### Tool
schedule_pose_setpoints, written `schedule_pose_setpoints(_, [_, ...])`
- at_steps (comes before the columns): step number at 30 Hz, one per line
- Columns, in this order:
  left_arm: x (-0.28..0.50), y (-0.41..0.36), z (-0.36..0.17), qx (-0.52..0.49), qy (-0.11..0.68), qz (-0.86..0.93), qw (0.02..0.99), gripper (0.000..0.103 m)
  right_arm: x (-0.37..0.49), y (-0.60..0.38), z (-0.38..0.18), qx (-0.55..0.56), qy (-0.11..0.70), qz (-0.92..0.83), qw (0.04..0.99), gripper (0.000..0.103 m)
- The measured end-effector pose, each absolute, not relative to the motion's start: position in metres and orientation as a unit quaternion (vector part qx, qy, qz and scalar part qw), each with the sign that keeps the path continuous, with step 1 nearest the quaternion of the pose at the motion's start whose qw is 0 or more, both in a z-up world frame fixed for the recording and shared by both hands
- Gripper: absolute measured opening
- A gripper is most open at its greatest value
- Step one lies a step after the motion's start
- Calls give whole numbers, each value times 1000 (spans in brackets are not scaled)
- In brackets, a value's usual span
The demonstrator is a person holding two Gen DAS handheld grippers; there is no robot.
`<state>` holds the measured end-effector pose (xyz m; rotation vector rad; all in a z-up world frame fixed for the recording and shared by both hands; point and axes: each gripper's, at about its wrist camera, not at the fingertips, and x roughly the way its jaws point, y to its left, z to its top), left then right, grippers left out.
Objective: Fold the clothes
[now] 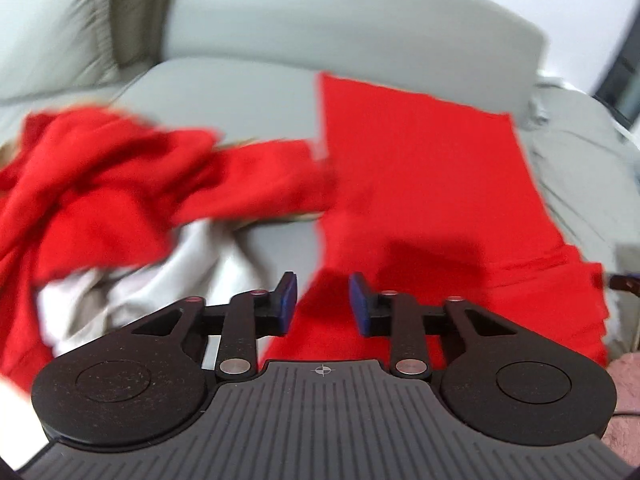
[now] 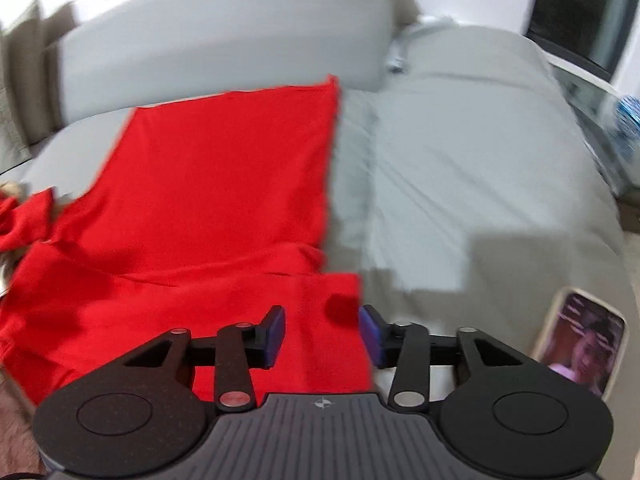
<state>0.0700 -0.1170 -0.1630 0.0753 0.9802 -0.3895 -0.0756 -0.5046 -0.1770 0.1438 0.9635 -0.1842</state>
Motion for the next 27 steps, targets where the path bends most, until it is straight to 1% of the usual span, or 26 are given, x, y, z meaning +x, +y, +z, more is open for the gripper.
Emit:
schedule_pose_setpoints(1, [73, -126, -166, 43, 468, -196, 861, 23, -71, -498, -180, 61, 467, -79, 879, 25])
schedule_pose_setpoints(3, [85, -148, -179, 65, 474, -209, 853, 18, -63, -492, -183, 51, 474, -70, 876, 25])
schedule_pose_setpoints(8, [112, -173, -215, 101, 485, -179, 850, 16, -43, -486, -201, 48, 489, -63, 868, 25])
schedule_pose_setpoints(9, [119, -171, -224, 108, 491, -152, 851, 13, -39, -487, -205, 45, 493, -64, 867, 26])
schedule_pose_setpoints(10, [124, -167, -231, 106, 496, -133, 851, 12, -36, -487, -214, 31, 507, -71, 859, 26])
schedule_pose_setpoints(11, [128, -160, -237, 98, 501, -119, 851, 7, -34, -489, -223, 20, 523, -75, 849, 24])
schedule_pose_setpoints(14, [138, -145, -245, 79, 505, -84, 855, 7, -33, -498, -227, 35, 521, -74, 849, 22])
schedule_pose_setpoints(15, [141, -143, -245, 97, 499, -57, 859, 5, -33, -499, -226, 39, 522, -77, 848, 22])
schedule_pose_setpoints(16, [145, -138, -246, 105, 496, -37, 861, 6, -33, -498, -224, 29, 525, -81, 847, 24])
schedule_pose_setpoints(17, [149, -133, -246, 99, 497, -30, 861, 6, -34, -497, -222, 19, 528, -86, 844, 28])
schedule_pose_setpoints(18, [153, -125, -245, 79, 503, -28, 860, 7, -35, -495, -220, 8, 531, -91, 842, 31])
schedule_pose_setpoints(19, [154, -118, -241, 60, 508, -33, 858, 7, -38, -496, -215, 19, 527, -89, 845, 31])
schedule_pose_setpoints(20, [154, -115, -236, 49, 512, -43, 857, 11, -42, -497, -209, 30, 522, -86, 848, 31])
schedule_pose_setpoints(21, [149, -115, -228, 47, 509, -61, 857, 12, -44, -498, -205, 42, 517, -83, 851, 31])
schedule_pose_setpoints(25, [111, -138, -203, 92, 468, -166, 863, 12, -37, -486, -189, 91, 490, -53, 865, 31])
schedule_pose_setpoints(26, [101, -148, -201, 105, 462, -194, 859, 13, -30, -480, -188, 98, 489, -44, 866, 30])
schedule_pose_setpoints(27, [90, -161, -202, 125, 456, -225, 852, 14, -24, -474, -188, 103, 489, -37, 866, 26])
